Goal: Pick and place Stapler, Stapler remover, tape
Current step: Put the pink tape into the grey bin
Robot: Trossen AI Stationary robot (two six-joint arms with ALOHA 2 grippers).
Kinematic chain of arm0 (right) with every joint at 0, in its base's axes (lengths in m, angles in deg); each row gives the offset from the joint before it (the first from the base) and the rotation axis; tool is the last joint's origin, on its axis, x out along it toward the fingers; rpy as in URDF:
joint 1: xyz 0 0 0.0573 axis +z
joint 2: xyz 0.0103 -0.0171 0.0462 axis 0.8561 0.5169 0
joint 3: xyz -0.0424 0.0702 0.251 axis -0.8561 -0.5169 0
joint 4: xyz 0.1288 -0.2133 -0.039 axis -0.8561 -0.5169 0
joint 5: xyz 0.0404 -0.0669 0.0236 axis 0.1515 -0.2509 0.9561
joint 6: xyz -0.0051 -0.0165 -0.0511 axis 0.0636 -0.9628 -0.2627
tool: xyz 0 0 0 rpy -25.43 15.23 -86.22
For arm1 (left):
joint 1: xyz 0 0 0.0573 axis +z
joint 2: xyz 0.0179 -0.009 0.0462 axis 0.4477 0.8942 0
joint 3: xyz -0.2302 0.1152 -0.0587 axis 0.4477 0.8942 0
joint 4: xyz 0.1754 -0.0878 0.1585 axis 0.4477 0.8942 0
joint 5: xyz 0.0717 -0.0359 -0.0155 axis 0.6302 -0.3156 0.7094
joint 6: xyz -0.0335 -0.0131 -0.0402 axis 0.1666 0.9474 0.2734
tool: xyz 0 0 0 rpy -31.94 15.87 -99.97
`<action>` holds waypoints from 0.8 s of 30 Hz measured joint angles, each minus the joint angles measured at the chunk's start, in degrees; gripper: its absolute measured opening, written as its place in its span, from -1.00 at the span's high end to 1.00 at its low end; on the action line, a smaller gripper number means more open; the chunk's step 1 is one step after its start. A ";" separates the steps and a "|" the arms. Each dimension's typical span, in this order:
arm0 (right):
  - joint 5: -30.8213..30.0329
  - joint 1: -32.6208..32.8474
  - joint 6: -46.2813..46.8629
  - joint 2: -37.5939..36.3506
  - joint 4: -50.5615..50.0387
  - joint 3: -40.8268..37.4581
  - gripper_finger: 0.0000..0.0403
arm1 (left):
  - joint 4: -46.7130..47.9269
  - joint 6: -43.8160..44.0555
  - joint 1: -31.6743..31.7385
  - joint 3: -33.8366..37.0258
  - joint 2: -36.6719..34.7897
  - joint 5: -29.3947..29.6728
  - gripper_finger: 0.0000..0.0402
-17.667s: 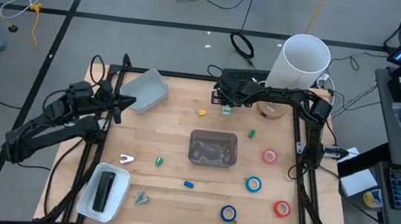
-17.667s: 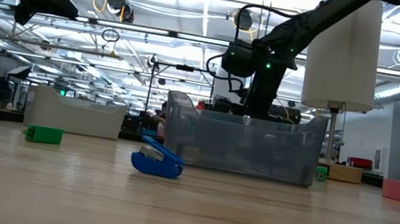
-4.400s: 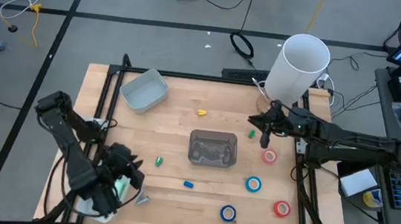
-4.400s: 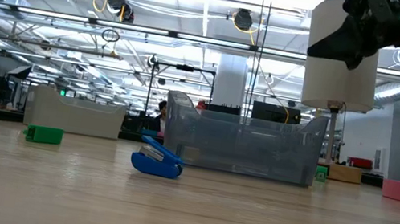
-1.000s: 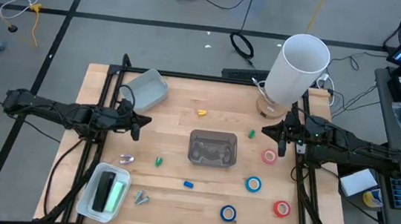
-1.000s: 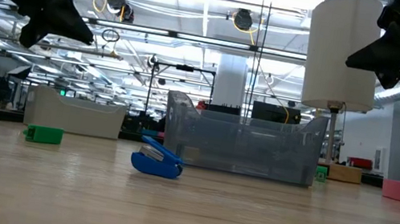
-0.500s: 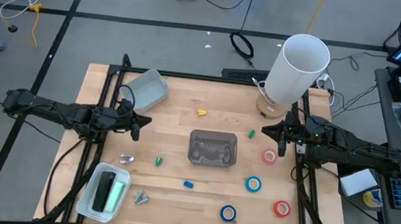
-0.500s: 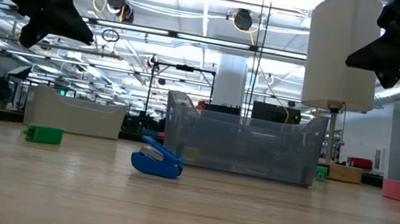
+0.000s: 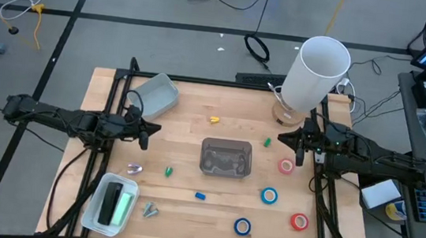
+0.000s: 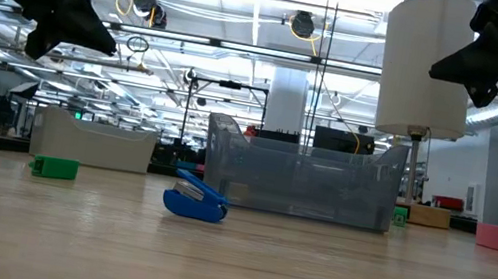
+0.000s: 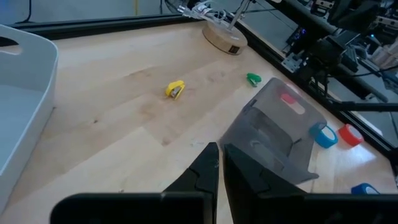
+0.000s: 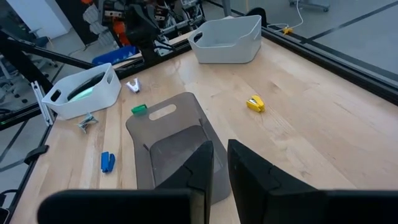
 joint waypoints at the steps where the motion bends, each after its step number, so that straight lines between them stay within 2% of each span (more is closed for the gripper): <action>1: 0.02 0.00 -0.01 0.00 0.00 0.00 0.81 | -0.02 -0.46 0.00 0.00 0.00 -0.29 0.88; 6: 0.21 0.00 0.02 0.00 0.76 0.00 0.81 | -3.67 -7.87 -0.33 0.00 0.00 -2.29 0.88; 11: 3.46 0.02 1.10 0.00 1.69 0.00 0.81 | -10.36 -16.00 -2.50 -0.03 -0.04 -2.65 0.88; 17: 4.56 0.07 2.93 0.00 1.86 0.00 0.81 | -11.04 -18.84 -5.51 -0.07 -0.33 -1.89 0.88; 24: 4.56 0.35 1.68 0.06 4.25 0.00 0.81 | -12.96 -24.25 -8.03 0.39 -5.11 -3.04 0.88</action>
